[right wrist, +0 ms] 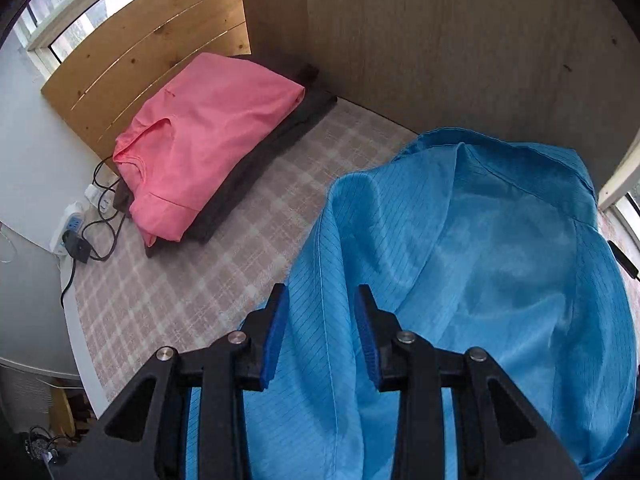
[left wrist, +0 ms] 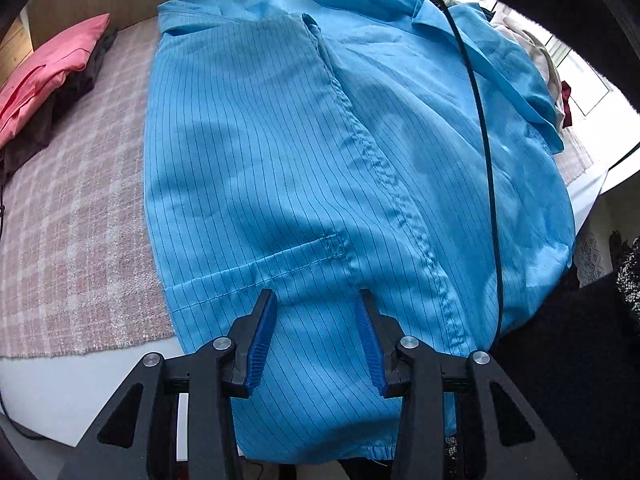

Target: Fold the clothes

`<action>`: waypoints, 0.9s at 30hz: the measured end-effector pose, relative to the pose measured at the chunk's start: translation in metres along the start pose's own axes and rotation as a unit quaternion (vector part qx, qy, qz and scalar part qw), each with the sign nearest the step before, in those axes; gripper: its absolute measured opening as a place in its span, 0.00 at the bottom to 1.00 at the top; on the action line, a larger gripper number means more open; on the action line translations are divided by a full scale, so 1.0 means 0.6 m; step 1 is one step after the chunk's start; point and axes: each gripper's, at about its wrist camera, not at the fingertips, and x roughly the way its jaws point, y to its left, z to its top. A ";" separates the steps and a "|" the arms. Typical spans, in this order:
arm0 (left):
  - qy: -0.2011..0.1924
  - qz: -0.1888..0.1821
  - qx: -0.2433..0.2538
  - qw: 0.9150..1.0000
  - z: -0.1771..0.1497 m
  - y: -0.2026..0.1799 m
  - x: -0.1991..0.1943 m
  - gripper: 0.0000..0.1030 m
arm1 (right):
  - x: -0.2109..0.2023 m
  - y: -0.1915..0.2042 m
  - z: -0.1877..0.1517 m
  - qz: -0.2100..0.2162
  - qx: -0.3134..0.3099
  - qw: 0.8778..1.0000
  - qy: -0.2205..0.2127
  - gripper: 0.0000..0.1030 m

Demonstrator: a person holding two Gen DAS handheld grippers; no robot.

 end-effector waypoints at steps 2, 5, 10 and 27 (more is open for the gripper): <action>0.006 0.005 -0.008 1.000 0.003 0.000 0.003 0.41 | 0.046 -0.004 0.027 -0.001 -0.007 1.000 0.024 0.33; 0.013 0.002 -0.018 1.000 0.004 0.005 0.005 0.45 | 0.083 -0.011 0.053 0.011 -0.008 0.999 0.040 0.33; 0.017 0.002 -0.020 1.000 0.001 0.009 0.009 0.50 | 0.084 -0.037 0.068 0.062 -0.006 0.998 0.018 0.02; 0.027 0.004 0.001 1.000 -0.003 0.012 0.027 0.74 | 0.012 -0.053 -0.009 0.187 -0.034 0.981 -0.029 0.09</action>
